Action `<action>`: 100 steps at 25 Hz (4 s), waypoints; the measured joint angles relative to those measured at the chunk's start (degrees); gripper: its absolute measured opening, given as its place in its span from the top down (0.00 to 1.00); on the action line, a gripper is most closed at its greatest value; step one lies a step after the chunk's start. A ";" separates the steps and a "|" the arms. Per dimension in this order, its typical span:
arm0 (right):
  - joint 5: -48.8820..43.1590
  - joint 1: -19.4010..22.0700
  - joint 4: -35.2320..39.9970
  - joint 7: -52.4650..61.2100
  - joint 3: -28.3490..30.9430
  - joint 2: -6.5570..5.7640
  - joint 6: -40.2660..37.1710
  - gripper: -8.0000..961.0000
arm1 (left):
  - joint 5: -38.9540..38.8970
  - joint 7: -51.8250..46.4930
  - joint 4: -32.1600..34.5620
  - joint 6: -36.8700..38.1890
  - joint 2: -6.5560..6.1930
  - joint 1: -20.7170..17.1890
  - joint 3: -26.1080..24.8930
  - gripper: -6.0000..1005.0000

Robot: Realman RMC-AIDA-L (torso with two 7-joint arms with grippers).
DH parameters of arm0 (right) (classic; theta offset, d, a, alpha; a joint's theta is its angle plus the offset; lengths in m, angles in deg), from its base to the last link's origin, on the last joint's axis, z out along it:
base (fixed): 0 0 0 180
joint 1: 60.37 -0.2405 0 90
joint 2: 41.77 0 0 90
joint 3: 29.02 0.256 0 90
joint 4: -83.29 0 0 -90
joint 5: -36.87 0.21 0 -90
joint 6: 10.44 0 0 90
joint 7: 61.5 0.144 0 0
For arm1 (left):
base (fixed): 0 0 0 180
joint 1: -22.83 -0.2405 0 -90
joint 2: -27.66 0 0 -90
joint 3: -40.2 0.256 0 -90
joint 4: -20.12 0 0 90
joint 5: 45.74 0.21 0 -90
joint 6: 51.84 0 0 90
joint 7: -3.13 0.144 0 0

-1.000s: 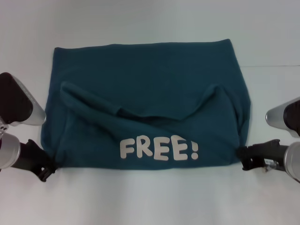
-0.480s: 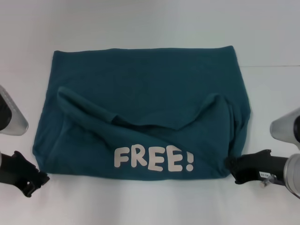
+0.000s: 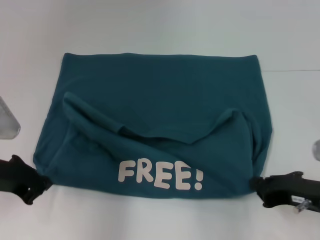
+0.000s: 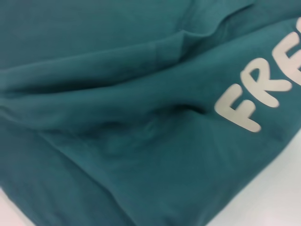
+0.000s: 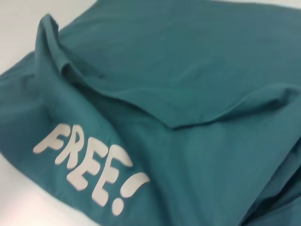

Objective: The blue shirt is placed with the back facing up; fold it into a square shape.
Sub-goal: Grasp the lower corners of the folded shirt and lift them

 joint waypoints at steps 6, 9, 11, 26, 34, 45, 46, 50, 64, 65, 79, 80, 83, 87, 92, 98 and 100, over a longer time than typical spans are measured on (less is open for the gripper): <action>0.85 1.90 1.32 -0.68 -0.18 -0.22 1.04 0.97 | -0.35 -0.18 -1.40 -1.56 -0.05 1.20 0.04 0.95; 0.81 1.65 1.22 -0.52 0.25 -0.26 1.29 0.97 | -0.60 -0.16 -1.65 -4.56 0.05 1.61 0.10 0.95; 0.81 1.44 1.16 -0.44 0.97 -0.33 1.38 0.97 | -0.62 -0.39 -1.96 -5.37 0.03 2.13 0.12 0.93; 0.81 -4.27 -3.67 0.04 5.10 -0.68 0.95 0.97 | 4.45 -3.97 -8.86 -4.93 -0.42 7.31 -0.32 0.51; 0.76 -6.63 -6.14 -0.28 7.54 -0.68 0.97 0.97 | 4.86 -3.78 -11.19 -5.79 -0.47 7.97 -0.34 0.22; 0.76 -7.67 -7.73 -0.23 9.20 -0.66 0.93 0.97 | 4.76 -3.33 -16.86 -8.39 -0.46 10.22 -0.05 0.23; 0.76 -7.67 -7.75 -0.18 9.34 -0.66 0.93 0.97 | 4.76 -3.21 -17.17 -8.49 -0.48 10.37 0.03 0.23; 0.76 -7.76 -7.85 -0.11 9.70 -0.66 0.93 0.97 | 4.75 -2.65 -18.35 -8.94 -0.44 10.76 0.10 0.24; 0.76 -9.07 -9.53 -0.27 10.48 -0.66 0.94 0.97 | 3.87 -1.53 -18.06 -8.90 -0.38 10.71 -0.01 0.72; 0.76 -9.10 -9.53 -0.27 10.51 -0.66 0.94 0.97 | 3.91 -1.30 -17.98 -8.78 -0.36 10.72 0.08 0.75; 1.34 -6.69 -8.27 -2.86 11.66 -0.55 0.90 0.98 | 4.30 4.31 -16.94 4.51 -0.56 10.95 -0.19 0.95; 1.58 -5.92 -7.64 -3.44 11.49 -0.51 0.85 0.98 | 4.32 4.49 -16.46 5.29 -0.57 10.74 -0.23 0.95; 2.57 -1.80 -4.04 -5.45 10.05 -0.38 0.66 0.98 | 4.25 5.30 -15.27 8.08 -0.57 10.38 -0.38 0.95; 5.04 2.98 -0.45 -7.75 9.36 -0.18 -0.58 0.98 | 4.16 6.49 -14.60 11.33 -0.58 10.22 -0.29 0.95; 9.30 8.41 0.74 -11.95 9.26 -0.03 -0.83 0.98 | 3.96 7.32 -14.41 14.44 -0.45 10.42 0.00 0.95; 14.50 14.80 2.45 -16.39 9.69 0.18 -0.83 0.98 | 3.93 7.89 -13.89 17.62 -0.42 10.81 0.14 0.95; 16.41 16.73 2.79 -17.89 9.89 0.21 -0.83 0.98 | 3.88 8.00 -13.55 18.57 -0.39 10.78 0.14 0.95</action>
